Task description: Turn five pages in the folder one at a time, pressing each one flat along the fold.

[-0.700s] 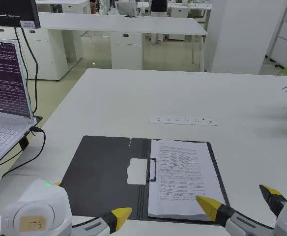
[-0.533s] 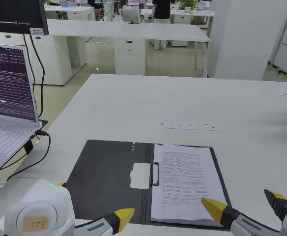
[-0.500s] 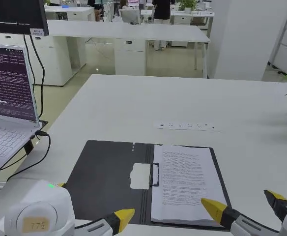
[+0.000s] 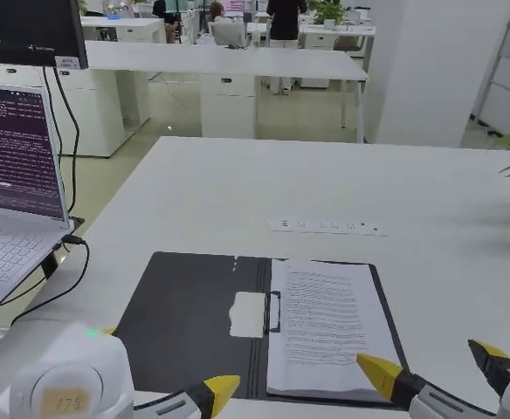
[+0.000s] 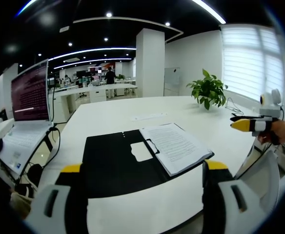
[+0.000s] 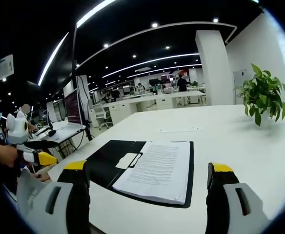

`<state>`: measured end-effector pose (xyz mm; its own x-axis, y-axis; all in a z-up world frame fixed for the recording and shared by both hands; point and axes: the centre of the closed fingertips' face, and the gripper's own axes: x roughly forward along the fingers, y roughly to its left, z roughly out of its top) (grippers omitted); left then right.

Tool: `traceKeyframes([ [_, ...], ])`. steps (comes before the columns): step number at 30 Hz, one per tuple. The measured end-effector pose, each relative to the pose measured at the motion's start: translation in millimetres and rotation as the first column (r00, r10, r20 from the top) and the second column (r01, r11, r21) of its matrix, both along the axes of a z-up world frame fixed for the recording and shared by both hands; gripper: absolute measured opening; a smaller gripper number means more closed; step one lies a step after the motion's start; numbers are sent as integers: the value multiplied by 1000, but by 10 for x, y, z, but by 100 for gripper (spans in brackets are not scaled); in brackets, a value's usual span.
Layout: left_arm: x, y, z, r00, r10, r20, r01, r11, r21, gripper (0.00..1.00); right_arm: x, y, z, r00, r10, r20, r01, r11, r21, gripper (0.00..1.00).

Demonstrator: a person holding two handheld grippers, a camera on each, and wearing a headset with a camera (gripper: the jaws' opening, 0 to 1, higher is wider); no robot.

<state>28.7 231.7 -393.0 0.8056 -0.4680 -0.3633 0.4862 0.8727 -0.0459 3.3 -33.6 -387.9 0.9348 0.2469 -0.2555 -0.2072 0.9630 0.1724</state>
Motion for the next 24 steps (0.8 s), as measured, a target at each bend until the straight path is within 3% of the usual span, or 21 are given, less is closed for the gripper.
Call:
traceKeyframes([
  [24,-125,51,78,1000,-2,21,1,1000,3,99,-69,64,108,1000,5,31,-5,1000,2,100],
])
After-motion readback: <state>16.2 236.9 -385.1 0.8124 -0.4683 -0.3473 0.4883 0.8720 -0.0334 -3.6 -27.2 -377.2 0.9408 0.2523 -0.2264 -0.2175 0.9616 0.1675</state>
